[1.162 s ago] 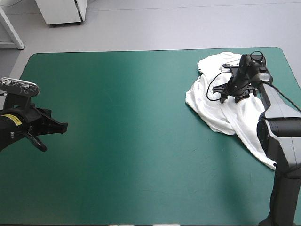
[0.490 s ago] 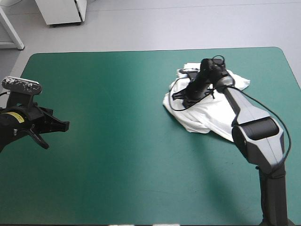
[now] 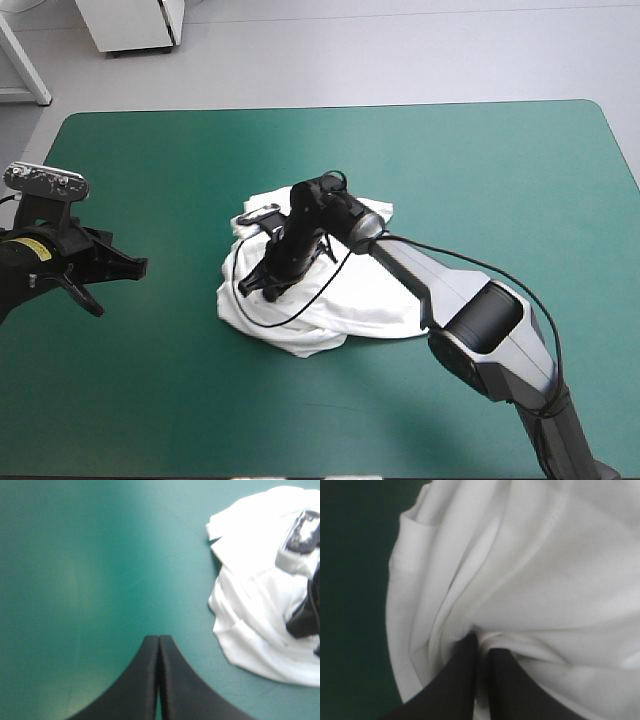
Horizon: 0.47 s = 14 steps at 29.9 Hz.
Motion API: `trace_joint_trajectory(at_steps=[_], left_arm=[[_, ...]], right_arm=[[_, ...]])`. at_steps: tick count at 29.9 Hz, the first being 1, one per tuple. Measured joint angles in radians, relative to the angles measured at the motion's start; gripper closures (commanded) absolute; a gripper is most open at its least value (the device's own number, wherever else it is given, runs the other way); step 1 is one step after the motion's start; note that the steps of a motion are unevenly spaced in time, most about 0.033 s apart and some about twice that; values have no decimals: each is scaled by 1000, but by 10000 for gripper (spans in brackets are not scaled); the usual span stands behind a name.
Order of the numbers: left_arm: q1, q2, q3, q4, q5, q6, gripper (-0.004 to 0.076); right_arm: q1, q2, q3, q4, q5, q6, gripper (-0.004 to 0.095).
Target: Fold the cloth
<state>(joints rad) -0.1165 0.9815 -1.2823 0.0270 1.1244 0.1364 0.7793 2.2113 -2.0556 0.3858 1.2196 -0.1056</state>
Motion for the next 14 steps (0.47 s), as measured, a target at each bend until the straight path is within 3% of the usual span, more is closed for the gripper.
trace_joint_trajectory(at_steps=[11, 14], left_arm=[[0, 0, 0, 1, -1, 0, 733], [0, 0, 0, 1, -1, 0, 733]], right_arm=[[277, -19, 22, 28, 2, 35, 910], [289, -19, 37, 6, 4, 37, 730]])
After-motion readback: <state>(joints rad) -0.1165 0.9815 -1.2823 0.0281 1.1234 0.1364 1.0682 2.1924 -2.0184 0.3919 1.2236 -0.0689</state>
